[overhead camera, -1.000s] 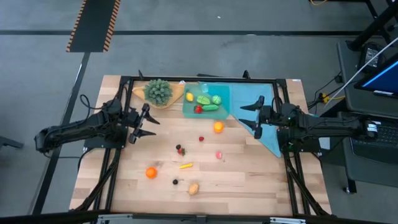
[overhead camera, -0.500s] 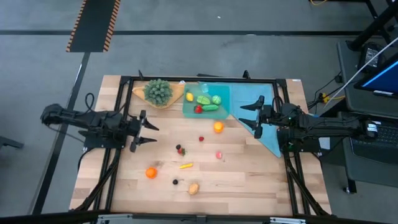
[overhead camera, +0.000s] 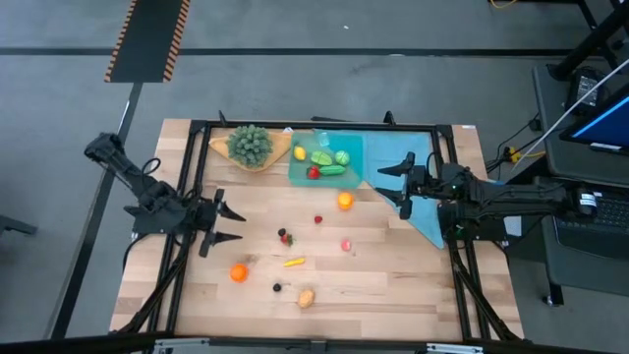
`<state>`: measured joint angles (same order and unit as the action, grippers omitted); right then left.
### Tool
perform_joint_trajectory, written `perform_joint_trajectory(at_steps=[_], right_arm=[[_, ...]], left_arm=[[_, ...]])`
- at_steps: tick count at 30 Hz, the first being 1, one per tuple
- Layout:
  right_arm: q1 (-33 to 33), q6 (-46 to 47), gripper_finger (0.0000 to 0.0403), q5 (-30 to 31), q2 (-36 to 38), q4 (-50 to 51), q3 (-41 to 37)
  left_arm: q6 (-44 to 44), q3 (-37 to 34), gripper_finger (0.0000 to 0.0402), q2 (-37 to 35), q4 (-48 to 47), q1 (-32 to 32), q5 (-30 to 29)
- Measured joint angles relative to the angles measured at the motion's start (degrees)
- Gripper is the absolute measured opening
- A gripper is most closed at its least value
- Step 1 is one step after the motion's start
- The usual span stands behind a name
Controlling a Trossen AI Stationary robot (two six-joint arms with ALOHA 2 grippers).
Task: Pick and placing Produce into tupperware
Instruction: Put the pumpkin into the blue bin
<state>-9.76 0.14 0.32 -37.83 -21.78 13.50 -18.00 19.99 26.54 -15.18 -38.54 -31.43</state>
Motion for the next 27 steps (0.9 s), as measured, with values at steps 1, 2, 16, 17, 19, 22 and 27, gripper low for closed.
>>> perform_joint_trajectory(at_steps=[1,2,16,17,19,22,27], right_arm=[[0.0,0.3,0.0275,0.0,-0.4,-0.5,0.0],[0.0,0.8,0.0275,0.0,-0.9,-1.0,0.0],[3.4,1.9,0.0275,0.0,-8.2,-8.0,0.0],[3.8,1.9,0.0275,0.0,-8.7,-8.5,0.0],[4.8,2.0,0.0275,0.0,-9.7,-8.8,0.0],[6.1,2.8,0.0275,0.0,-11.0,-9.3,0.0],[8.3,4.1,0.0275,0.0,-13.0,-9.4,0.0]], left_arm=[[-0.6,1.5,0.0228,1.7,-1.0,-1.1,-0.6],[-1.3,3.2,0.0228,3.5,-2.5,-2.0,-0.9],[-19.6,18.4,0.0228,29.7,-10.3,-8.9,7.8],[-21.3,19.2,0.0228,30.9,-10.8,-9.0,8.9],[-25.2,21.5,0.0228,33.4,-13.9,-9.0,10.3],[-29.8,25.7,0.0228,38.1,-20.5,-8.9,11.7],[-33.0,33.5,0.0228,47.0,-28.4,-9.7,13.1]])
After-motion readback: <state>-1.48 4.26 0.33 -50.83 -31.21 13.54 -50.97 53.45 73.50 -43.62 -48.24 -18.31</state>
